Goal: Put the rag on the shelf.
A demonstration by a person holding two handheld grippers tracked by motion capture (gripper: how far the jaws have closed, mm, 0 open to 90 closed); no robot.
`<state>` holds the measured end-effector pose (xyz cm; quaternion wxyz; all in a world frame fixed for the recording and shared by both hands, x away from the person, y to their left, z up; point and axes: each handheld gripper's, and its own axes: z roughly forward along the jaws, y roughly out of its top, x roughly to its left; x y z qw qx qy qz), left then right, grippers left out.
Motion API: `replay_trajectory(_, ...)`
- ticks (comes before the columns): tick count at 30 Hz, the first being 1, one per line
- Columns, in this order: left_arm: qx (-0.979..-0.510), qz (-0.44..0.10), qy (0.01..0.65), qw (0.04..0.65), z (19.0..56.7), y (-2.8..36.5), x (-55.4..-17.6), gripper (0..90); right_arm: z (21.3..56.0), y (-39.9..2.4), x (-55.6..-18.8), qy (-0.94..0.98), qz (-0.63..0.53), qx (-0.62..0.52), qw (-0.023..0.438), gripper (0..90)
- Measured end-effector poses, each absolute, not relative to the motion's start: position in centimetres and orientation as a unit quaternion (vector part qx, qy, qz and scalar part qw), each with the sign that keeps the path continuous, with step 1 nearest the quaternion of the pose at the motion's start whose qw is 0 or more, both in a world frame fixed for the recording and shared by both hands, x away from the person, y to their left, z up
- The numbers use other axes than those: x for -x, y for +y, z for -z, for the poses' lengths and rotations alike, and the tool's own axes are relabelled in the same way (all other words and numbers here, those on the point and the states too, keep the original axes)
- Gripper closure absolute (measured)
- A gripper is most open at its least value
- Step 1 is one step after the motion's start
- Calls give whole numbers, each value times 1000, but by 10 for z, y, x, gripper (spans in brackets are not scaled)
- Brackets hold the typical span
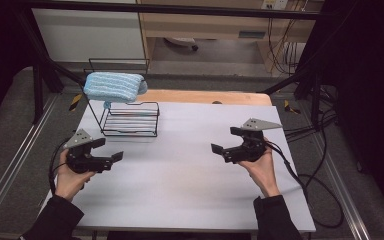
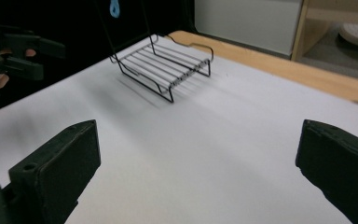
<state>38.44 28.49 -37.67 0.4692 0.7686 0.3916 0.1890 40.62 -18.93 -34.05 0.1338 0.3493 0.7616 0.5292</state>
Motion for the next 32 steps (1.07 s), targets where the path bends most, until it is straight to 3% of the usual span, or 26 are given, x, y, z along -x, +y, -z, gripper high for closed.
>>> replay_trajectory(15,-789,-158,388,449,424,278,-380,113,421,-245,-380,768,-494,-389,124,4)
replay_trajectory(32,-794,-162,388,438,438,280,-374,113,448,-267,-369,777,-471,-401,116,4)
